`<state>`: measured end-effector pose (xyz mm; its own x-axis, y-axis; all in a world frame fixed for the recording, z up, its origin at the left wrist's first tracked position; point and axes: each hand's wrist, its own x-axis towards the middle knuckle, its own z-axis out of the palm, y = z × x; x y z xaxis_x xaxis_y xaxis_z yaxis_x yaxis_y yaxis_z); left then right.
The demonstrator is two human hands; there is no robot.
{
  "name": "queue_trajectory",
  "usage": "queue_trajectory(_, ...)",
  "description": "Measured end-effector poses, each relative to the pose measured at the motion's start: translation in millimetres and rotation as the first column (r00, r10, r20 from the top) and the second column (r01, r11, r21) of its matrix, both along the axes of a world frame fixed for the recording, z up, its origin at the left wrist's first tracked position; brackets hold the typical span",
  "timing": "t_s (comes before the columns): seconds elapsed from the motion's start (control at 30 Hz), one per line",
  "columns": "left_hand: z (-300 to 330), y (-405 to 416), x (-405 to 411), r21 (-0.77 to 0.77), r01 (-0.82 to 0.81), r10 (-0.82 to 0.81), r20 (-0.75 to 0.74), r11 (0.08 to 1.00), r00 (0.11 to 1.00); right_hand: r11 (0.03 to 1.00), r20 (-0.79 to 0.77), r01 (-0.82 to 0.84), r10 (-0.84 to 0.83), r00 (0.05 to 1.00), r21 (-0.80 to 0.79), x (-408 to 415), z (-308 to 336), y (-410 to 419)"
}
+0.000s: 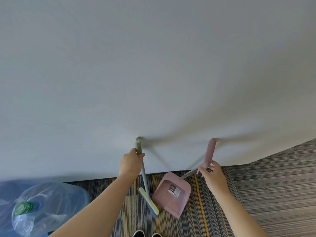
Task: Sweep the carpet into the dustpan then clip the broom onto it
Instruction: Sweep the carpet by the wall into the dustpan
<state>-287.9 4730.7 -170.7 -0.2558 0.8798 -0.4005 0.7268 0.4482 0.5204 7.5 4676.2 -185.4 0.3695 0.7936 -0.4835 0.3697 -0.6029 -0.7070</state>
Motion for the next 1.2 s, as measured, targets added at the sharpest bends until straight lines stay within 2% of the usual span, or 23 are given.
queue_trajectory(0.27, -4, 2, -7, -0.045, -0.025, 0.025, 0.000, 0.999, 1.000, 1.000, -0.012, 0.011, -0.011, 1.000, 0.003, 0, 1, 1)
queue_trajectory(0.63, 6, -7, -9, 0.005, -0.036, 0.036, 0.020, 0.999, 0.999, 0.998, 0.026, 0.025, -0.026, 0.999, 0.057, -1, 27, 0)
queue_trajectory(0.8, 5, -31, -13, 0.059, -0.049, 0.041, 0.124, 0.997, 0.991, 0.993, 0.029, 0.077, -0.080, 0.996, 0.095, 1, 40, -19)
queue_trajectory(0.97, -19, -33, -8, -0.071, 0.020, -0.008, 0.167, 0.997, 0.986, 0.975, 0.012, 0.189, -0.192, 0.981, 0.114, -4, 37, -48)
queue_trajectory(1.07, -37, -25, -4, -0.092, 0.055, -0.038, 0.185, 0.994, 0.982, 0.971, 0.026, 0.209, -0.213, 0.977, 0.120, -9, 35, -63)
queue_trajectory(1.2, -57, -14, 1, -0.116, -0.003, 0.030, 0.226, 0.993, 0.974, 0.975, 0.028, 0.192, -0.196, 0.980, 0.111, -8, 32, -78)
